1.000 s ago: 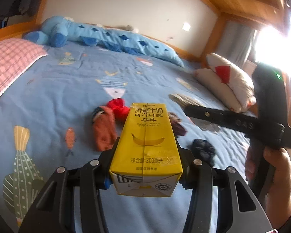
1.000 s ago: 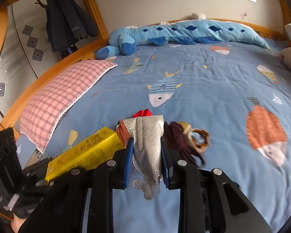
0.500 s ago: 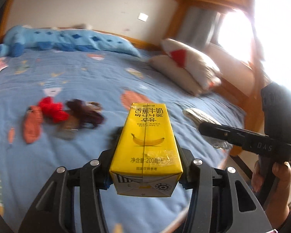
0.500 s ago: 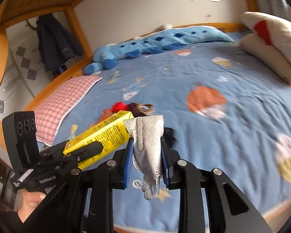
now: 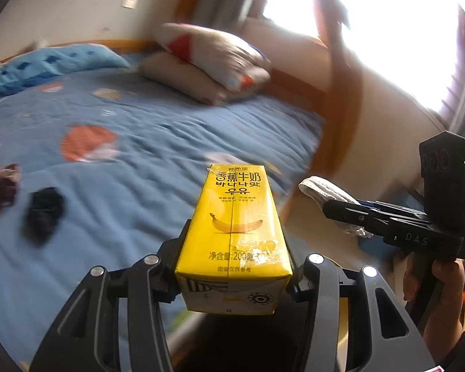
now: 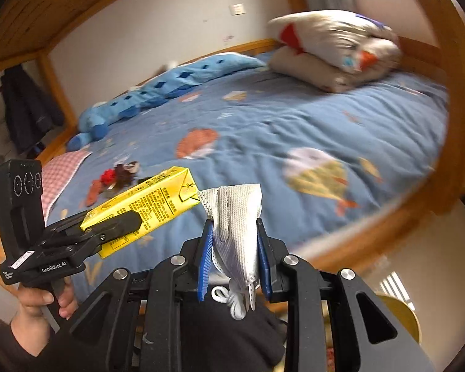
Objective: Collect trash
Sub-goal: 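Lift and carry the carton and white cloth with both grippers to the bucket, then open both grippers to drop the carton and cloth into the bucket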
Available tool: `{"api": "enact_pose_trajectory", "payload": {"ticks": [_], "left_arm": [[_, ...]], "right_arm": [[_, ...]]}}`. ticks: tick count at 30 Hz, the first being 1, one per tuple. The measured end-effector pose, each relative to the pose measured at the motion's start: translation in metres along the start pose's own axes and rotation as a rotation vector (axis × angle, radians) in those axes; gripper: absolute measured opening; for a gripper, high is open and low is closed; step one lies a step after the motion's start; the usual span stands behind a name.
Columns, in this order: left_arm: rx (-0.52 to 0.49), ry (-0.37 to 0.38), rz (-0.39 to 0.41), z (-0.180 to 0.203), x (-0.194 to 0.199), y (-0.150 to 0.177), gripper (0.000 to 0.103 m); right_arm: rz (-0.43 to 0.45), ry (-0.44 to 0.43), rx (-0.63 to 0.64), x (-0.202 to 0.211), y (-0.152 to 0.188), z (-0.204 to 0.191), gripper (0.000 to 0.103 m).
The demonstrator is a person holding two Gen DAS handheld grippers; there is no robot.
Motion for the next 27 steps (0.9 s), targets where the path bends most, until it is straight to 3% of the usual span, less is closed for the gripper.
{"api": "enact_pose_trajectory", "payload": {"ticks": [12,24,25,27], "left_arm": [[-0.118,0.184,-0.175,0.116,-0.069,0.038,0.05],[-0.228,0.273,-0.292,0.186,-0.104,0.073,0.05],[-0.234,0.285,-0.305,0.19,-0.106,0.075,0.051],[-0.249,0.291,-0.326,0.196,-0.112,0.079,0.054]], "right_arm": [[0.019,0.17,-0.176,0.075,0.066,0.108,0.025],[-0.021,0.265,-0.266,0.103,0.112,0.159,0.026],[-0.025,0.289,-0.266,0.107,0.115,0.165,0.028],[-0.034,0.347,-0.255,0.112,0.119,0.174,0.042]]}}
Point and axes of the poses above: each gripper's, at about its wrist camera, not at the fingertips, and x roughly against the way its jaws point, z to its right, y to its underside, the point moved 7 cm from there along -x, roughly the way its jaws point, and after that the axes turned 3 degrees about -x, right-handed, at the moved point
